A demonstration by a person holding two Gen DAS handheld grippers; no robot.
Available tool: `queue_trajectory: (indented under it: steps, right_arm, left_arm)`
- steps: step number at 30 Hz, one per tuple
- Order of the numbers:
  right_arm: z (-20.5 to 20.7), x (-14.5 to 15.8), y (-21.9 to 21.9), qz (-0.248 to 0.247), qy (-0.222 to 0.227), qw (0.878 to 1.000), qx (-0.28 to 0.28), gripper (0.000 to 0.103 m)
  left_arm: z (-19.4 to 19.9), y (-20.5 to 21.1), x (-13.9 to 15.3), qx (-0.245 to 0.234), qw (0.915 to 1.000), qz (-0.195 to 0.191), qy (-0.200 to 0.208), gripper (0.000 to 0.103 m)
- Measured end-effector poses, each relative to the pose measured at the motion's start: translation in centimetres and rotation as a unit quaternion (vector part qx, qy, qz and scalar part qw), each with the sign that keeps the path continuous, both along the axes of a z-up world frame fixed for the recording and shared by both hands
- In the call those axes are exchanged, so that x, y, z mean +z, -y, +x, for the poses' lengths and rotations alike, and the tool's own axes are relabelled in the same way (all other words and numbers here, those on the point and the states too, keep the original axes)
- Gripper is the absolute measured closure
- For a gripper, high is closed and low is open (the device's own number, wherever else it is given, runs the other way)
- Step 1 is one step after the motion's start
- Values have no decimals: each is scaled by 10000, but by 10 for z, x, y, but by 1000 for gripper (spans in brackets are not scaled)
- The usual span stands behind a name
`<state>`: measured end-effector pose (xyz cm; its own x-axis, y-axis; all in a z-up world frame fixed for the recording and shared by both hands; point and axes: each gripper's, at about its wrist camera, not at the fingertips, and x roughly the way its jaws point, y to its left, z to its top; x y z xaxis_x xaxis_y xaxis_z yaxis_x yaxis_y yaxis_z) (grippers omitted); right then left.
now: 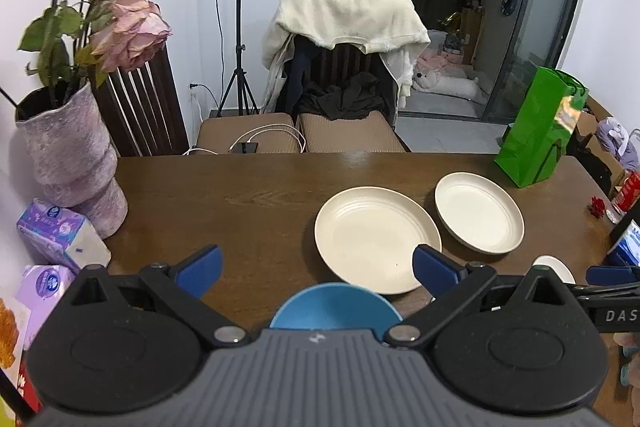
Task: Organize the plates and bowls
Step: 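Move both open grippers forward past the bowls to another cream plate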
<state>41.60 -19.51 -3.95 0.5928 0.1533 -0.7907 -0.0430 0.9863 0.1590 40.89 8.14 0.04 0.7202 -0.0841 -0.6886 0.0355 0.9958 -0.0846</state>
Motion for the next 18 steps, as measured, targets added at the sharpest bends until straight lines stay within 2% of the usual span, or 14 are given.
queue_trajectory:
  steps: [9,15,18]
  right_arm:
    - [60,-19,-5,-87,-212,9997,-133,0]
    - [95,-32,-8,-62,-387,9991,-172,0]
    - [112,-39,-13,-205,-445,9987,-131,0]
  left_arm:
    - [51,-4,-14,22,9998,-38,-204,0]
    - [83,-6,-32,77,9992,-62,-387,0]
    - [97,-7,-43,105,9987,-119,-489,0]
